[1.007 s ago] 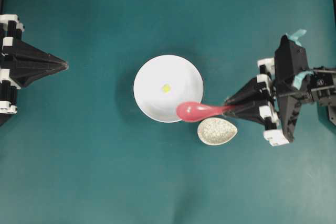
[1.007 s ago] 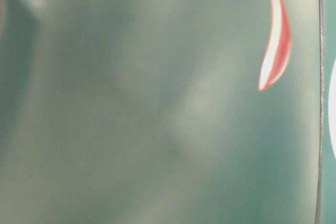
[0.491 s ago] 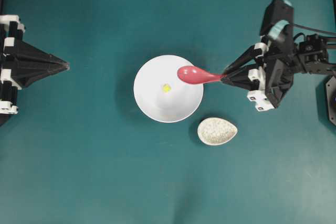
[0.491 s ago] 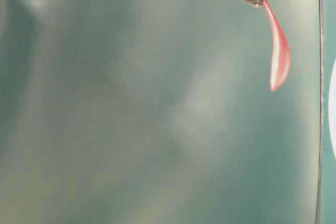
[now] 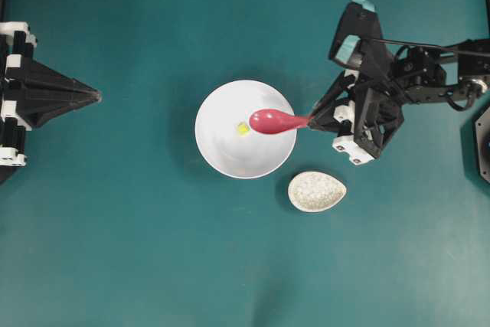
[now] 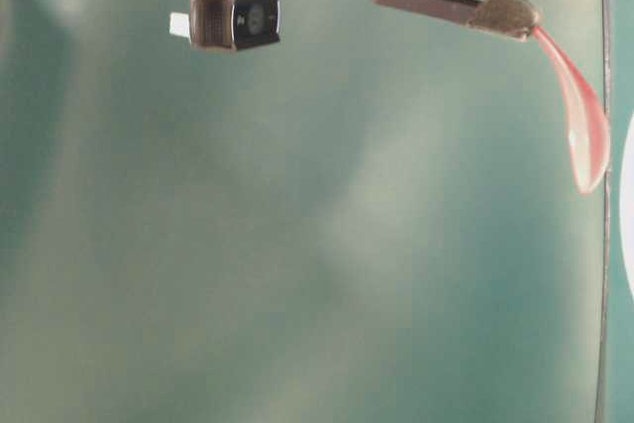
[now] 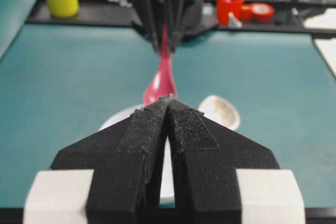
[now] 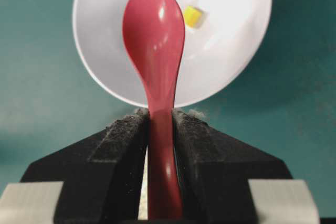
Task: Scoop the yellow hexagonal prism block from the bowl with a spoon using the right arm.
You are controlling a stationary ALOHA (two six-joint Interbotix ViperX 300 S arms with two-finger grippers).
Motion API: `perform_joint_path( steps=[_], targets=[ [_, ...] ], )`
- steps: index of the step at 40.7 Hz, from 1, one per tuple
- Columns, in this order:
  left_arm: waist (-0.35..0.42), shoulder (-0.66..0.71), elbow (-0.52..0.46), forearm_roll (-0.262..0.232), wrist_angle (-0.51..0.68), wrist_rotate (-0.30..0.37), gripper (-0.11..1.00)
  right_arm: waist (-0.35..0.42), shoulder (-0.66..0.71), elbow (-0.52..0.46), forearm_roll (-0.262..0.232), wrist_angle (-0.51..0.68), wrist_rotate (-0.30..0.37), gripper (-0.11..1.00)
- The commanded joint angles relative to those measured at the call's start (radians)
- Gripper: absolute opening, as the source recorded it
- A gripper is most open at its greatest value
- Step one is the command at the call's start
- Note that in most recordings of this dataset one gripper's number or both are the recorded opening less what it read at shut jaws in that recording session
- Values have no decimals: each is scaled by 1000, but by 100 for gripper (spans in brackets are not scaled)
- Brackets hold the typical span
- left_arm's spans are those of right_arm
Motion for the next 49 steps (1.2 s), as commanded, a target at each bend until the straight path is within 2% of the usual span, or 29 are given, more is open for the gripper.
perform_joint_path(
  steps=[1, 10, 23, 31, 49],
  targets=[
    [3, 8, -20, 3, -6, -2, -1, -17, 2, -51, -25, 40, 3, 23],
    [3, 8, -20, 3, -6, 2, -1, -43, 74, -143, -35, 213, 6, 23],
    [3, 8, -18, 3, -5, 6, -1, -41, 216, -311, -35, 387, 8, 23],
    [3, 8, -20, 3, -5, 6, -1, -41, 275, -367, -37, 502, 9, 23],
    [3, 8, -20, 3, -6, 6, -1, -43, 339, -373, -35, 522, 31, 23]
  ],
)
